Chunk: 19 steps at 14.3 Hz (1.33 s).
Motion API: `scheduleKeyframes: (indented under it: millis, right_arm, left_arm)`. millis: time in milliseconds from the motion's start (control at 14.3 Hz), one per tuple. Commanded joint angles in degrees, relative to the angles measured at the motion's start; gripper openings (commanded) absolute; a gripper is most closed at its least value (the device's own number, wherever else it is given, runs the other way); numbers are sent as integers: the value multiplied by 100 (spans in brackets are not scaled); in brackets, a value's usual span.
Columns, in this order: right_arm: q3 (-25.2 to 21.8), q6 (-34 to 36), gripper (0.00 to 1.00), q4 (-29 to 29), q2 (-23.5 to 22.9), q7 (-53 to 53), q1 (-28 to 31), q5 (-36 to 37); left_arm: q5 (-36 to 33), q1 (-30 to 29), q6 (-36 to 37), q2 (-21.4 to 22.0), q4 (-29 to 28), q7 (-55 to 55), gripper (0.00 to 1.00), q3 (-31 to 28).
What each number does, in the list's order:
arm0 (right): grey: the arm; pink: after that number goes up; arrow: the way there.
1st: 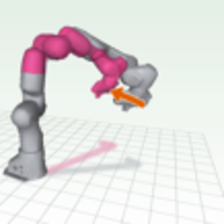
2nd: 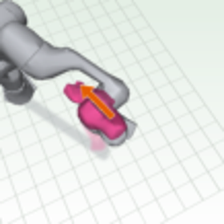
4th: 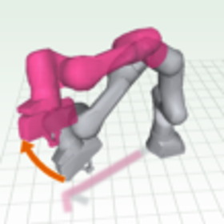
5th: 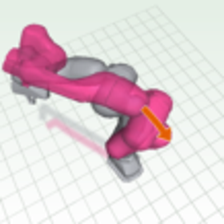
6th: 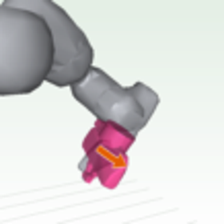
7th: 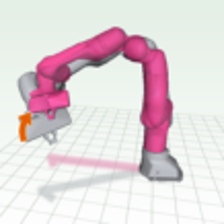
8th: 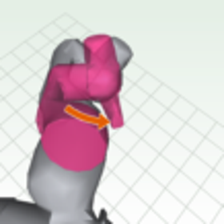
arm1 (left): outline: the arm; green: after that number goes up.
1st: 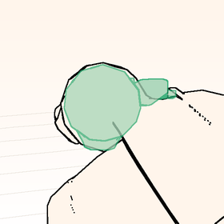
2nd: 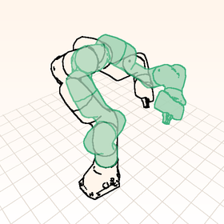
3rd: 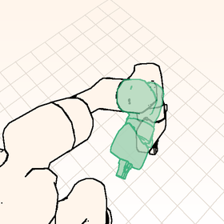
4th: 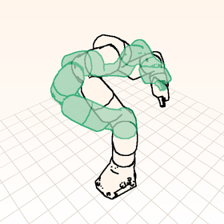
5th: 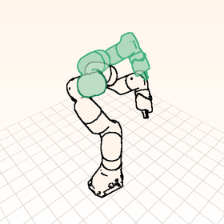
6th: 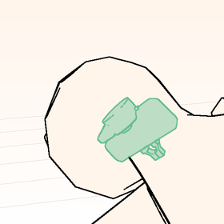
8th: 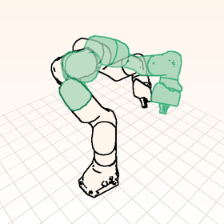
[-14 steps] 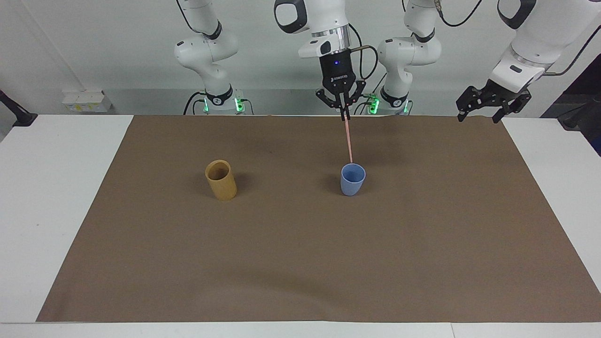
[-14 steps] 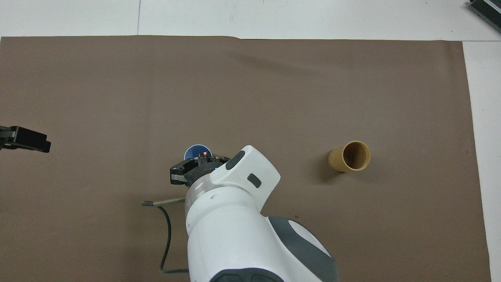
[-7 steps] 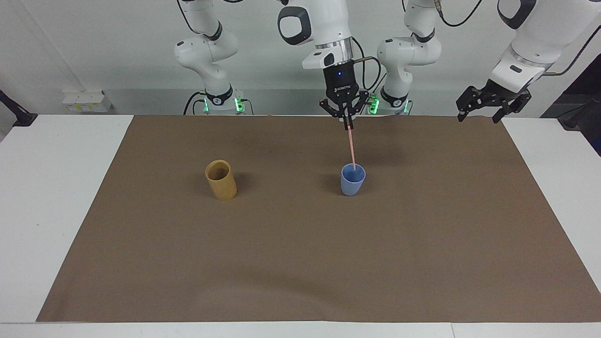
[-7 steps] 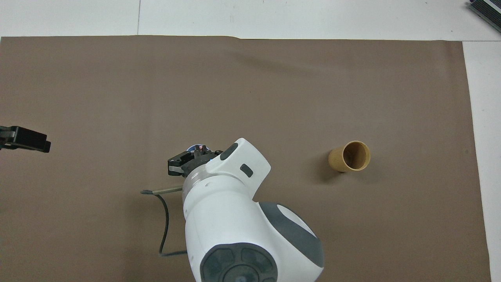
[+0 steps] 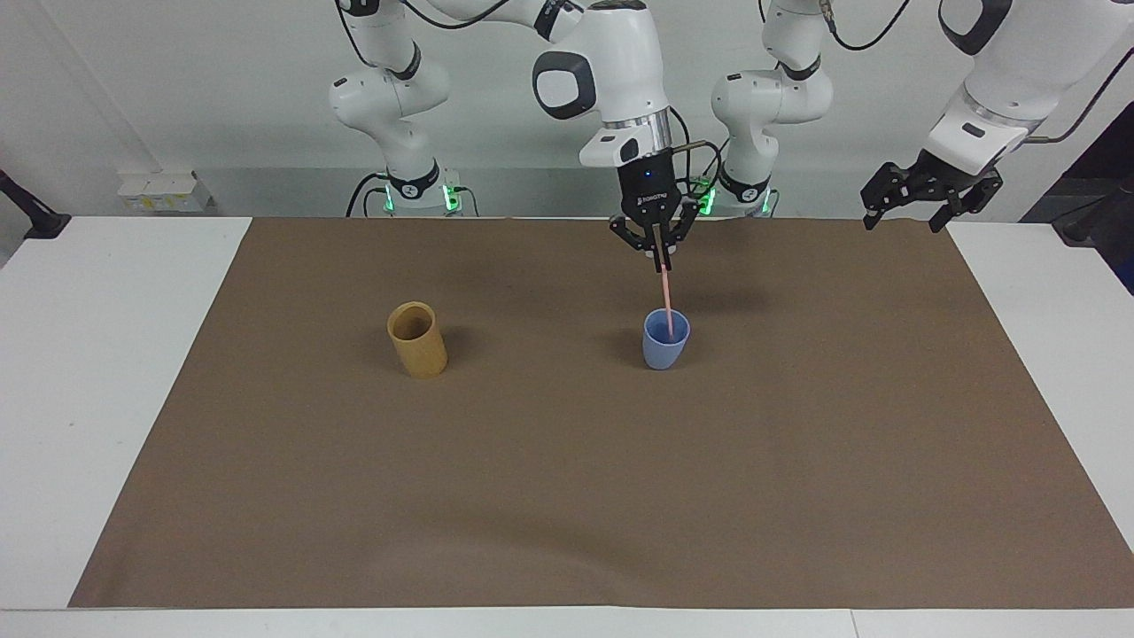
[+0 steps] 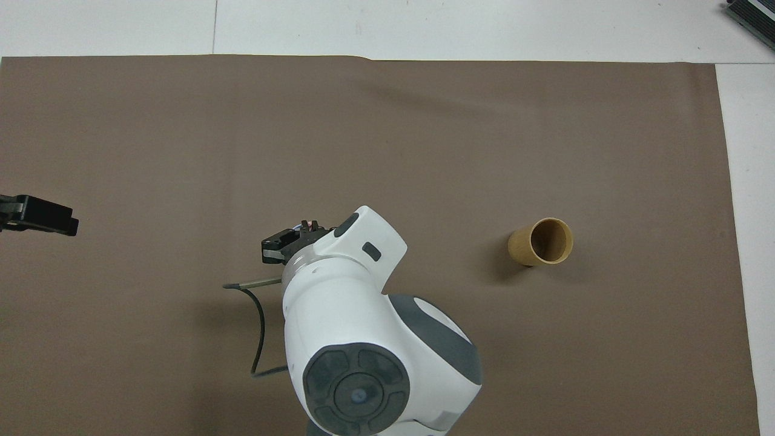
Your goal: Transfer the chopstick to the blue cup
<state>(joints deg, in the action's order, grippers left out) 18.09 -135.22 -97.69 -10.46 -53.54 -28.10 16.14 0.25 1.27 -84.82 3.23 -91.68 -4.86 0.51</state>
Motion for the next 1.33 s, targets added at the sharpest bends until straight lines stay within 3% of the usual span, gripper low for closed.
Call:
scheduleKeyframes:
  millis: [0, 561, 701, 911, 982, 1052, 1122, 1192, 1262]
  right_arm:
    - [28, -49, 6, -145, 80, -201, 15, 179]
    - [28, -40, 14, -154, 88, -183, 15, 179]
    - [28, -40, 22, -163, 88, -183, 15, 179]
    - [28, -22, 26, -163, 88, -166, 15, 170]
    - [28, -31, 31, -154, 88, -174, 15, 170]
    - [28, -31, 47, -137, 80, -209, 15, 170]
    - [28, -22, 72, -119, 80, -209, 15, 162]
    - [20, -5, 89, -101, 71, -218, 15, 153]
    - [19, 65, 100, -92, 80, -218, 15, 153]
  left_arm:
    - [71, -57, 71, 55, 27, -59, 100, 19]
    - [71, -57, 71, 55, 27, -59, 100, 11]
    - [71, -57, 71, 55, 18, -59, 100, 11]
    - [71, -57, 71, 55, 18, -59, 100, 11]
    - [71, -57, 71, 55, 18, -59, 100, 11]
    - [71, -57, 71, 55, 27, -59, 100, 11]
    - [71, -57, 71, 55, 19, -59, 100, 11]
    - [71, -57, 71, 55, 18, -59, 100, 19]
    - [71, -57, 71, 55, 18, -59, 100, 11]
